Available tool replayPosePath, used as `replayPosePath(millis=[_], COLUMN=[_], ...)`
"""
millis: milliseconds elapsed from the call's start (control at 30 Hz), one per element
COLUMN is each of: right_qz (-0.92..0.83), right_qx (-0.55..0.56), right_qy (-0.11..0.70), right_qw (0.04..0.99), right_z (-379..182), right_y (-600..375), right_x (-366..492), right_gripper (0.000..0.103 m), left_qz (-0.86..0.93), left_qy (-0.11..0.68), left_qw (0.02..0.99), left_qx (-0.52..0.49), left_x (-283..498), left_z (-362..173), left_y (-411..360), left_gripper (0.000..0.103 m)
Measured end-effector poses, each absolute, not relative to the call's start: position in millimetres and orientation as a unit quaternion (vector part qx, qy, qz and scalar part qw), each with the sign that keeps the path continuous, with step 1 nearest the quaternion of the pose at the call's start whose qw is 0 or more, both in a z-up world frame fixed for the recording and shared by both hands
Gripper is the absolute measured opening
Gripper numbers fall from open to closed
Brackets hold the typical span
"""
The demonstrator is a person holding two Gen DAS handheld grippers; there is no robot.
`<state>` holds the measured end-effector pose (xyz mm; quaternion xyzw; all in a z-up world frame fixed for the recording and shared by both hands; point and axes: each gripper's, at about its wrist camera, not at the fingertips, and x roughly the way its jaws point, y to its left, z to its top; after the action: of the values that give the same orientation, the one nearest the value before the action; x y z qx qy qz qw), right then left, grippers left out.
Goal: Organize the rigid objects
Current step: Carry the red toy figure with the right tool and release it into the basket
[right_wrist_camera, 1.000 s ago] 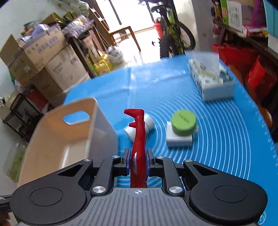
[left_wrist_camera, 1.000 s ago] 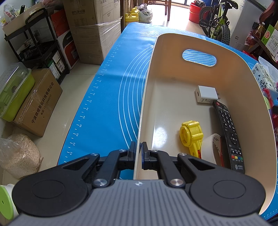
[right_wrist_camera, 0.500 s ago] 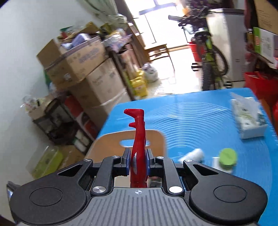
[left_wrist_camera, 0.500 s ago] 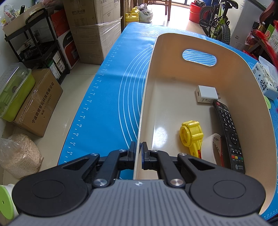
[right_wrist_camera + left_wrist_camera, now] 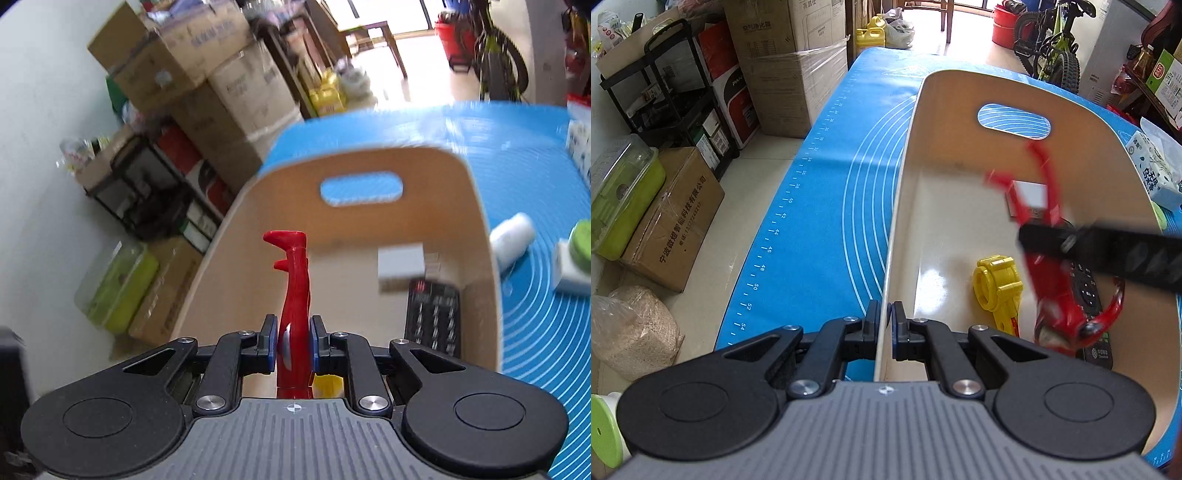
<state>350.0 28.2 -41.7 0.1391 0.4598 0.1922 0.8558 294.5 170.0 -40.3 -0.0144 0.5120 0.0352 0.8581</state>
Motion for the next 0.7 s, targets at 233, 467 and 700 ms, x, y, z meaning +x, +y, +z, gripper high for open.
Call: replayPosePath(millis=[233,467,700], right_qz=[0.2,0.208,0.172], right_qx=[0.097,0.08,0.068], right_qy=[0.471,0.443,0.399], right_qw=[0.854,0.868,0.898], right_z=[-49.6,-23.1,10.1], right_y=[31.5,12.2,-34.0], right_x=[346.7,342.4,340.3], right_gripper=[0.029,0.059,0.074], left_qz=[0.036,0.038,0.039], left_qy=[0.512,0.513,0.513], left_qw=[0.858,0.858,0.857], left_qx=[-0.014,-0.012,-0.011], left_x=[294.2,295.1,295.7], left_z=[-40.4,-40.4,-40.0], left_y=[169.8,168.9,167.7], left_gripper=[0.007,0.008,0.008])
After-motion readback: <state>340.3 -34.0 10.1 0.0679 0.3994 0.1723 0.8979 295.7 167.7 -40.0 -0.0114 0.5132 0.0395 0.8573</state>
